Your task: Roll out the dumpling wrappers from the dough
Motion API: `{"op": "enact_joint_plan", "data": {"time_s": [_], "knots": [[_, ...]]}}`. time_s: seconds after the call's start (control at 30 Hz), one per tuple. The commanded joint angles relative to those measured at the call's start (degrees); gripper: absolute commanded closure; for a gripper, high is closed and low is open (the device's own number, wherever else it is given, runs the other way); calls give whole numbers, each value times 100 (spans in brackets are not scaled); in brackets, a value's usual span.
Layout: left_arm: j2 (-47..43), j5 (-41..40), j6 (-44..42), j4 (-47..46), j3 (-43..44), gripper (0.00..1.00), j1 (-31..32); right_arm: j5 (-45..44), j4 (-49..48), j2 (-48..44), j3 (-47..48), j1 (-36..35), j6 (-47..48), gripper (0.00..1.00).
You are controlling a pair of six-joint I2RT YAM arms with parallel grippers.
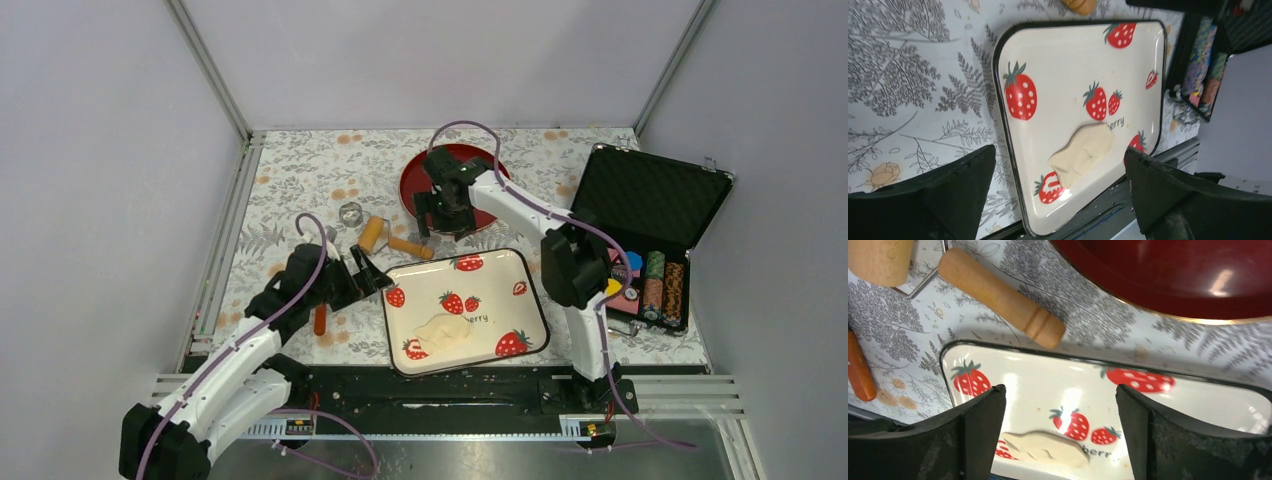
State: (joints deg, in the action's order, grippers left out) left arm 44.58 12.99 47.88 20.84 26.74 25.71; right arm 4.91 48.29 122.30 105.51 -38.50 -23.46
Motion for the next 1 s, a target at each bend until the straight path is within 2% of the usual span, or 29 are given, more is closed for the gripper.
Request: {"op": "enact_joint_plan", "data": {"time_s": [0.0,0.2,0.33,0.57,0.77,0.97], "knots": [[100,-33,125,-38,429,1,-370,-751,145,-959,-392,32,370,12],[336,542,307,-248,592,1,-1369,-509,-60,-1613,-1155,30,285,12],[918,1005,260,-295,895,2,-2103,-163,-219,-2071,-1788,70,97,11],[2422,1030,-145,-68,1910,19,-2734,350,-589,-3129,-3088,424,-399,11],[3812,785,-288,-58,2884,44,-2948,701,-650,-3974,-3892,780,-507,11],[5286,672,-498,362,4194,53,-2935,819,-601,-4521,-4482,949,-475,11]]}}
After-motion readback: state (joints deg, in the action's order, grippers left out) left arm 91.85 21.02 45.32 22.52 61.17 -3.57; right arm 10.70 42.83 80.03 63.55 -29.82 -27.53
